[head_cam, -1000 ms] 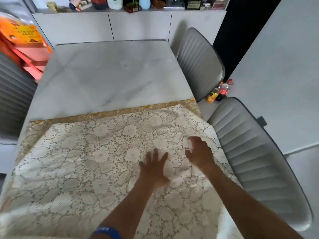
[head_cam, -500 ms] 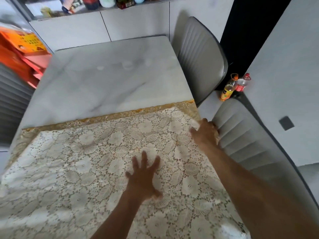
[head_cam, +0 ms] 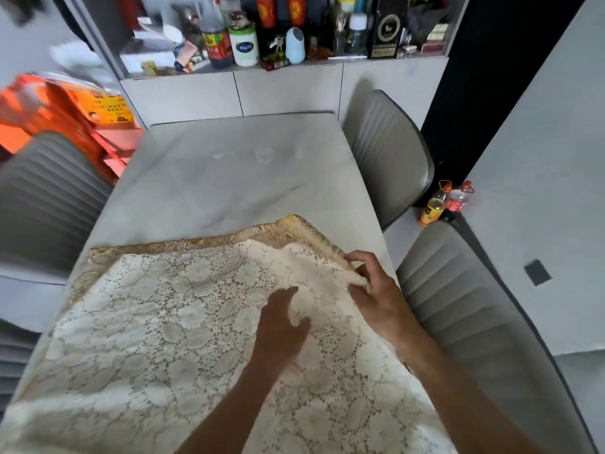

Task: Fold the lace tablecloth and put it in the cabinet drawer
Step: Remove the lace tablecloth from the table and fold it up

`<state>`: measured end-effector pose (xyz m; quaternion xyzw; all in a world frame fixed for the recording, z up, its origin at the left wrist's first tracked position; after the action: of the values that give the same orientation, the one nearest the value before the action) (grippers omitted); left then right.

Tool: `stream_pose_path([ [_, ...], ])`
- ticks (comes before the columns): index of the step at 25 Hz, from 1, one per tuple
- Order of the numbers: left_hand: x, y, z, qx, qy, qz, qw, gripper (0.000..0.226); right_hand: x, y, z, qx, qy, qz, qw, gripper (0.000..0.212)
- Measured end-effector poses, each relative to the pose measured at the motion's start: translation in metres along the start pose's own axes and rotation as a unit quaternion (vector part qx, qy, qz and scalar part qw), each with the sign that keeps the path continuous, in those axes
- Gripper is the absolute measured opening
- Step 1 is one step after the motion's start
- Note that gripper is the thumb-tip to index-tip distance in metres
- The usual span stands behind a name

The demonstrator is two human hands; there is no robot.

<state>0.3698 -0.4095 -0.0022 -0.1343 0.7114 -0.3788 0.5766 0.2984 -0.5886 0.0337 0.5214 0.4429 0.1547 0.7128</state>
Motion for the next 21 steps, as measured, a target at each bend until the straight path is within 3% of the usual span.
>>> stream_pose_path([
  [2,-0.059,-0.027,0.000,0.062,-0.131,-0.046,0.988,0.072,-0.003,0.035,-0.031,-0.023,0.040,0.012,0.999,0.062],
  [3,-0.082,-0.039,-0.002,0.107,-0.152,-0.034,0.982,0.077,-0.001,0.047,-0.049,-0.030,0.059,0.022,0.998,0.068],
  [5,-0.125,-0.058,-0.015,0.194,-0.158,-0.021,0.968,0.082,0.005,0.076,-0.089,-0.023,0.085,0.069,0.994,0.075],
  [8,-0.172,-0.068,-0.040,0.248,-0.142,-0.030,0.958,0.051,0.010,0.114,-0.133,0.022,0.082,0.141,0.986,0.083],
  [9,-0.182,-0.066,-0.047,0.231,-0.111,-0.039,0.966,0.046,0.010,0.127,-0.141,0.034,0.070,0.153,0.985,0.083],
  [11,-0.189,-0.061,-0.056,0.140,0.027,-0.080,0.986,0.052,0.009,0.151,-0.151,0.040,0.061,0.168,0.983,0.082],
  [13,-0.193,-0.059,-0.066,0.073,0.147,-0.156,0.974,0.051,0.008,0.174,-0.159,0.030,0.063,0.147,0.987,0.078],
  [17,-0.212,-0.063,-0.088,0.008,0.146,-0.270,0.951,0.018,0.004,0.204,-0.184,0.041,0.066,0.130,0.988,0.063],
  [21,-0.227,-0.056,-0.124,-0.113,0.177,-0.313,0.926,0.030,-0.007,0.220,-0.212,0.069,0.050,0.188,0.978,0.044],
])
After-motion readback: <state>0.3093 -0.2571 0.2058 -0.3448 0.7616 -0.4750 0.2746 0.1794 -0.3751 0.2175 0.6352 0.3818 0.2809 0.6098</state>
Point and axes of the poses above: each hand's wrist, its own z-axis towards the middle knuckle, its own x-axis out of the palm, y = z × x, the point moved 6 cm from there along z, towards the middle knuckle, and after that the axes turned 14 degrees about -y, right-handed, at the moved point
